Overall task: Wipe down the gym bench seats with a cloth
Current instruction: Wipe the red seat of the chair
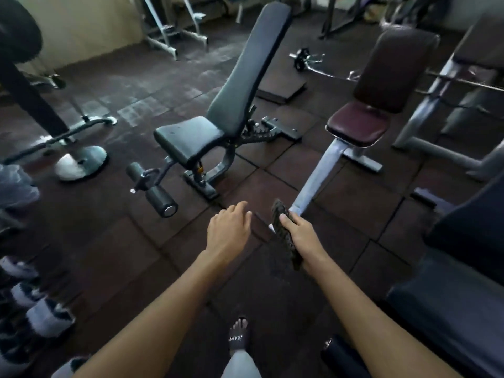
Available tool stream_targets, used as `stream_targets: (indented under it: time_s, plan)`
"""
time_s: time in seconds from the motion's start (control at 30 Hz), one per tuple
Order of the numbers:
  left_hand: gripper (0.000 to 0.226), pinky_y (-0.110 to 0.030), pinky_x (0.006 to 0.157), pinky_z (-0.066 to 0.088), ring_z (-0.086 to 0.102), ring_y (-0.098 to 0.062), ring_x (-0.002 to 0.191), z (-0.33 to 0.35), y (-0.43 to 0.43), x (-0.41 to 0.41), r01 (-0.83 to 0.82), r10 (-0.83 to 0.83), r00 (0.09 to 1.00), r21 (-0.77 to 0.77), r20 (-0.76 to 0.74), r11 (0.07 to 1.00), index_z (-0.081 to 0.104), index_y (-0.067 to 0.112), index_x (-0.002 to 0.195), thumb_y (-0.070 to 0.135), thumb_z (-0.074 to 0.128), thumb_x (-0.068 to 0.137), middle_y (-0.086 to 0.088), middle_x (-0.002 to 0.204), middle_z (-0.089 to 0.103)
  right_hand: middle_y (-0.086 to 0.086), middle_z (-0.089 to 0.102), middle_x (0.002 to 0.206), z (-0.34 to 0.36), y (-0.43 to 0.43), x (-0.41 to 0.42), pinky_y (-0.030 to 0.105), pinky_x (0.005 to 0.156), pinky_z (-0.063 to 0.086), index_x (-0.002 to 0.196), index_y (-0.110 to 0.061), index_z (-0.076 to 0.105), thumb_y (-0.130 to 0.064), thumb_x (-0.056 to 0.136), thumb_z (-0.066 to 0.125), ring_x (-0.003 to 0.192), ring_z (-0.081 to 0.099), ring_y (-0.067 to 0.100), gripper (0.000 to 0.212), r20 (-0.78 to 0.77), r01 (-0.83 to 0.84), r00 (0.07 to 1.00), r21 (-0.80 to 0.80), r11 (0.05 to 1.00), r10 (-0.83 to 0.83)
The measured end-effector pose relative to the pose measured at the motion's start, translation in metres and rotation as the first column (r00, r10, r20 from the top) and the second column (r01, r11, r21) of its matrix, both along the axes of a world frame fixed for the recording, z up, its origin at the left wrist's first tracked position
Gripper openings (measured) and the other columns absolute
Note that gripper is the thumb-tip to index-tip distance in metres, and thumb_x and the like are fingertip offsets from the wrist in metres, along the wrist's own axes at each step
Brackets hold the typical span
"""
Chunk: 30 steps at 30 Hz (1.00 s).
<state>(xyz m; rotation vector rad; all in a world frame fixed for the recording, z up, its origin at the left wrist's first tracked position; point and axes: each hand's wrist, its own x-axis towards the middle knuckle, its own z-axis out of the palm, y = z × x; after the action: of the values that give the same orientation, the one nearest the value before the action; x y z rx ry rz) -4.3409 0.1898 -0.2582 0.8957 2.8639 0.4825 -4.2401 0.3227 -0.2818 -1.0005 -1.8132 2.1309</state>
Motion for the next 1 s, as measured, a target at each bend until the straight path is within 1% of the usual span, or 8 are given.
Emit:
stream_targets:
  time_s: [0.17,0.3,0.4,0.5,0.7,0.83,0.9,1.0]
  plan:
    - [0.038,-0.041,0.094,0.044,0.058,-0.030,0.113,0.010,0.073,-0.077,0.216,-0.216,0.976,-0.003,0.014,0.976,0.049,0.022,0.135,0.036,0.038,0.101,-0.004,0.124,0.063,0.002,0.074,0.113,0.020,0.044,-0.047,0.041,0.102,0.050,0.119,-0.019,0.070,-0.023,0.100,0.055,0.111,0.067,0.022,0.024,0.017,0.220,0.975,0.016,0.975,-0.221]
    - [0.038,-0.041,0.093,0.043,0.058,-0.031,0.113,0.013,0.136,-0.117,0.354,-0.354,0.935,0.003,0.013,0.935,0.050,0.020,0.134,0.035,0.038,0.101,-0.005,0.124,0.063,0.002,0.073,0.114,0.023,0.088,-0.068,0.042,0.103,0.050,0.111,-0.023,0.070,-0.021,0.101,0.055,0.110,0.068,0.020,0.018,0.004,0.372,0.928,0.012,0.928,-0.372]
    - [0.035,-0.041,0.092,0.041,0.057,-0.029,0.114,0.012,0.190,-0.139,0.427,-0.427,0.904,0.019,0.017,0.904,0.052,0.021,0.131,0.034,0.038,0.101,-0.004,0.122,0.063,0.000,0.071,0.118,0.022,0.130,-0.084,0.038,0.102,0.051,0.127,-0.018,0.064,-0.024,0.101,0.055,0.107,0.067,0.017,0.028,0.006,0.442,0.897,0.006,0.897,-0.442]
    - [0.035,-0.042,0.092,0.042,0.057,-0.029,0.114,0.010,0.251,-0.161,0.480,-0.481,0.877,0.033,0.012,0.877,0.052,0.019,0.130,0.033,0.038,0.101,-0.004,0.122,0.063,0.000,0.069,0.123,0.015,0.181,-0.106,0.040,0.106,0.048,0.133,-0.016,0.061,-0.024,0.101,0.055,0.111,0.065,0.017,0.034,-0.010,0.485,0.874,0.023,0.874,-0.485]
    - [0.034,-0.043,0.093,0.042,0.056,-0.030,0.114,-0.008,0.405,-0.217,0.485,-0.486,0.874,0.060,0.002,0.872,0.052,0.019,0.129,0.031,0.038,0.101,-0.005,0.120,0.063,-0.006,0.072,0.114,-0.013,0.325,-0.162,0.037,0.103,0.049,0.122,-0.025,0.066,-0.025,0.100,0.055,0.110,0.067,0.014,0.025,-0.024,0.511,0.859,0.079,0.856,-0.511]
    - [0.034,-0.044,0.092,0.042,0.054,-0.031,0.115,-0.038,0.540,-0.266,0.437,-0.439,0.898,0.053,0.023,0.898,0.053,0.017,0.128,0.031,0.039,0.100,-0.007,0.122,0.061,-0.009,0.068,0.120,-0.049,0.469,-0.213,0.040,0.108,0.046,0.132,-0.021,0.062,-0.025,0.100,0.054,0.115,0.063,0.013,0.033,0.009,0.503,0.860,0.161,0.849,-0.511]
    - [0.034,-0.044,0.091,0.042,0.053,-0.032,0.116,-0.061,0.611,-0.292,0.412,-0.414,0.909,0.043,0.048,0.910,0.053,0.017,0.129,0.030,0.039,0.100,-0.008,0.125,0.060,-0.010,0.066,0.123,-0.068,0.543,-0.241,0.038,0.110,0.044,0.134,-0.021,0.061,-0.023,0.099,0.053,0.119,0.060,0.012,0.036,0.023,0.484,0.865,0.220,0.847,-0.501]
    - [0.032,-0.044,0.091,0.043,0.052,-0.032,0.116,-0.100,0.703,-0.324,0.387,-0.385,0.917,0.008,0.107,0.922,0.053,0.016,0.127,0.027,0.039,0.100,-0.008,0.127,0.059,-0.007,0.064,0.130,-0.100,0.639,-0.276,0.034,0.109,0.042,0.138,-0.024,0.057,-0.025,0.100,0.051,0.125,0.056,0.015,0.039,0.131,0.447,0.862,0.256,0.857,-0.489]
